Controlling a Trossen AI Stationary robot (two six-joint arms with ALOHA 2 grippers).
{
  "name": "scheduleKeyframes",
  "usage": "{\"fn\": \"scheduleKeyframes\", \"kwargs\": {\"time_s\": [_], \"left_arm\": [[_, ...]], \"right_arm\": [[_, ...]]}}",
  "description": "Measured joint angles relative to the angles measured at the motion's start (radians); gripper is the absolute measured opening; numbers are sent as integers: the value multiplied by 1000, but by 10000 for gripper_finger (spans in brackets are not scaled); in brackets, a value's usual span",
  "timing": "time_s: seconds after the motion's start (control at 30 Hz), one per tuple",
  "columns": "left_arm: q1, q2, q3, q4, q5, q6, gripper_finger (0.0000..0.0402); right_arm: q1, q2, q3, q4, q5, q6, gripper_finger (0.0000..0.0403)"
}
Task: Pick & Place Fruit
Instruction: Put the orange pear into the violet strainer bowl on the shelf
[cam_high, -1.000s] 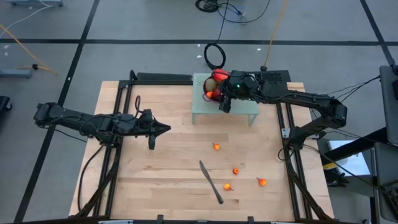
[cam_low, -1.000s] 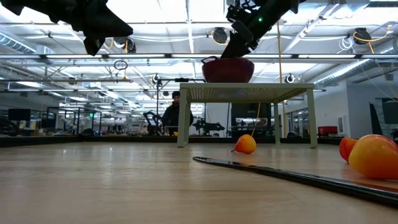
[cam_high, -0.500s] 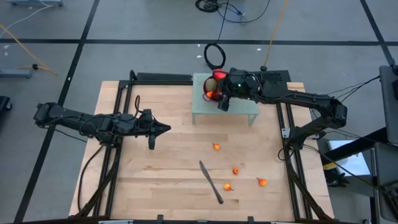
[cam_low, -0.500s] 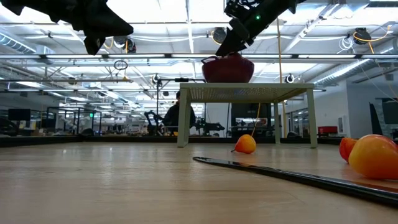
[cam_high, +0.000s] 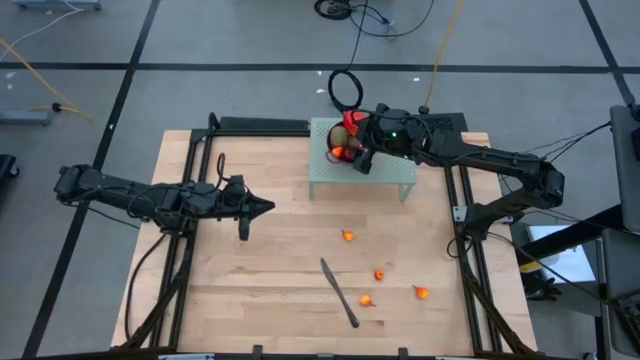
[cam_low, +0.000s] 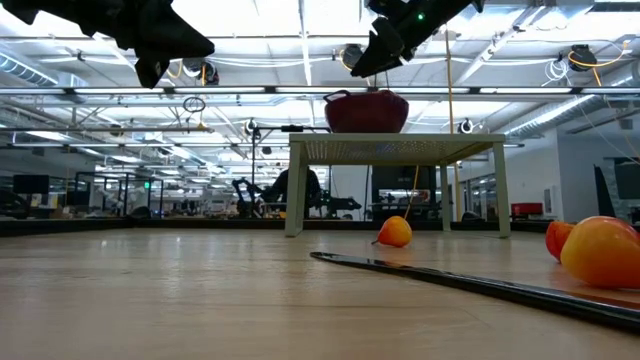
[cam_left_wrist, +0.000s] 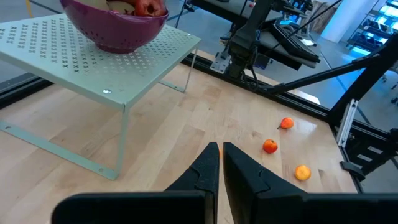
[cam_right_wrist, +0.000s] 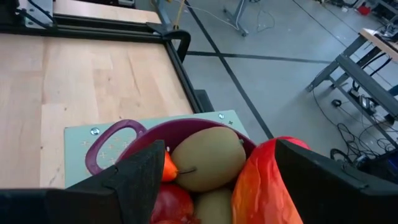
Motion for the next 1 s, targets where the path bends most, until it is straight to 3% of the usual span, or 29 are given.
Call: {"fn": "scheduleKeyframes", "kwargs": {"time_s": [0.37,0.8,1.0], "left_arm": [[0,0,0,3,0,-4,21],[0,0,0,7,0,3,21],[0,0,0,7,0,2,21]], "right_arm": [[36,-12,0,12,-2,-4,293],[280,-59,1,-54,200,-24,292],[383,-66,0,-66,209,40,292]]}}
